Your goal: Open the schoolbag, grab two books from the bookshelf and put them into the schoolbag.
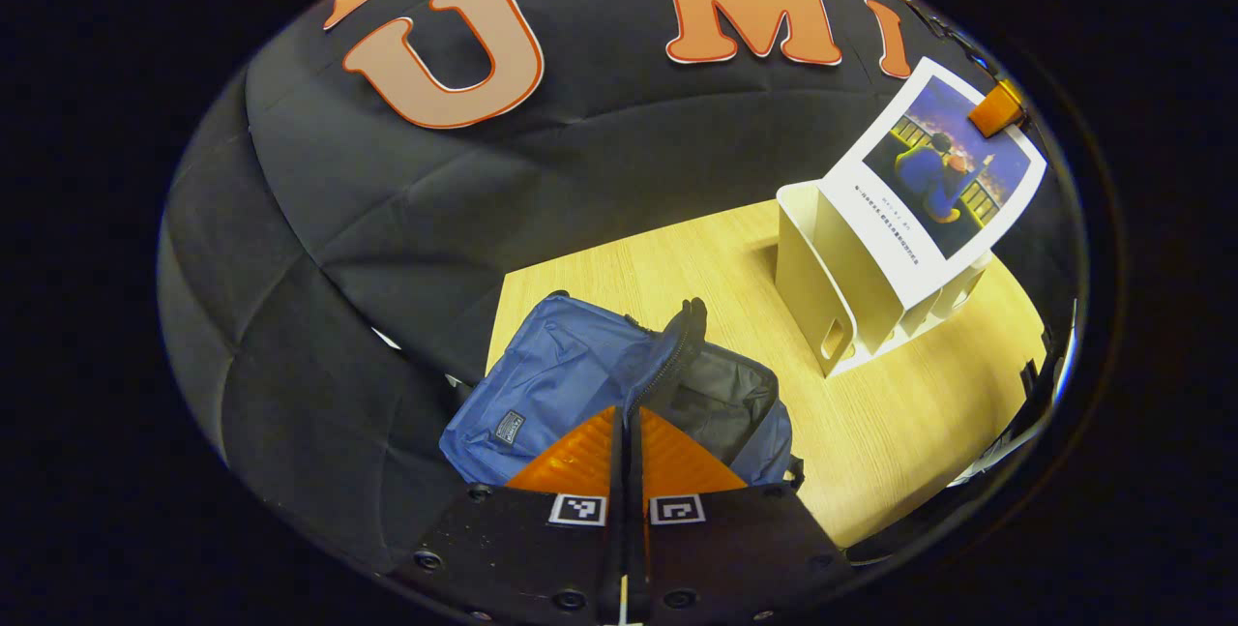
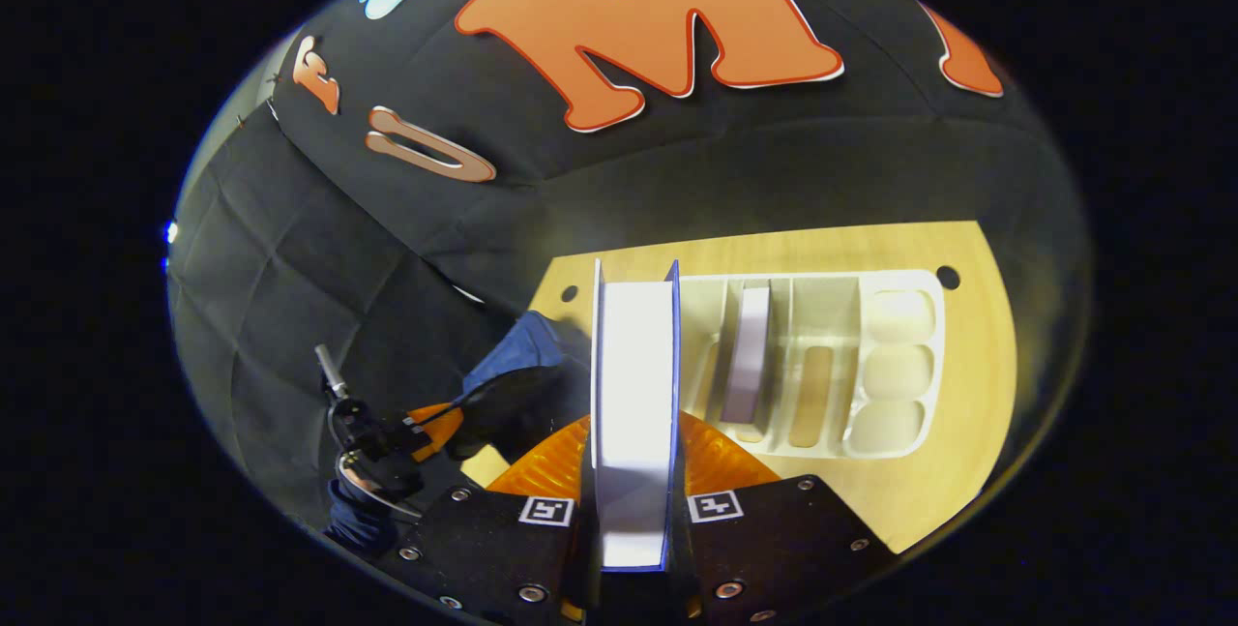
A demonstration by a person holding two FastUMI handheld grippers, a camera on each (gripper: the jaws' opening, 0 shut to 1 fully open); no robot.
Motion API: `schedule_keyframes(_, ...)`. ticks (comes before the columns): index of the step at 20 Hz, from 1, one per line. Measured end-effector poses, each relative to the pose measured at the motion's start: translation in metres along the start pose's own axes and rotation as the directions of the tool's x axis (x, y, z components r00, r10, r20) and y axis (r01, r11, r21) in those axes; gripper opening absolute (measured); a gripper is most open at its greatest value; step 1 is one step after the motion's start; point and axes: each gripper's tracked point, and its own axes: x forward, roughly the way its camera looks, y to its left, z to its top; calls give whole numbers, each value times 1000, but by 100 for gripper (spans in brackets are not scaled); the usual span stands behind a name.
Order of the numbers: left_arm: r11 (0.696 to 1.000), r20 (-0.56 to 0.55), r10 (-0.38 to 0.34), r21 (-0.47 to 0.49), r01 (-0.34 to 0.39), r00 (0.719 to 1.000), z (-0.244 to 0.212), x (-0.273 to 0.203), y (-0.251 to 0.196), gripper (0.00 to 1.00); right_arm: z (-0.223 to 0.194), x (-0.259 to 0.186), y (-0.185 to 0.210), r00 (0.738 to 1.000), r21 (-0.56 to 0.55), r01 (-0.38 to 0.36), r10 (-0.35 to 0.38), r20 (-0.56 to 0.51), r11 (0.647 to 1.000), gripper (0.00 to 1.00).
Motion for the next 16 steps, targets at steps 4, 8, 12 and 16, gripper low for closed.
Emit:
schedule_keyframes(4, 999, -26, 32, 5, -32, 999, 0, 5, 5, 2, -33, 12, 26, 991, 59, -132, 131, 15, 989, 28)
schedule_keyframes(8, 1000, -41, 4, 30, -2, 999, 4, 9, -3, 2, -70, 31, 41, 991, 135, -130, 127, 33, 982, 28)
schedule_keyframes(12, 996, -53, -55, 71, 58, 997, 10, 16, -6, 2, -99, 64, 61, 991, 229, -124, 111, 69, 965, 27)
schedule_keyframes(16, 990, -53, -111, 84, 116, 992, 7, 16, 1, 2, -132, 106, 89, 988, 331, -146, 122, 92, 932, 27)
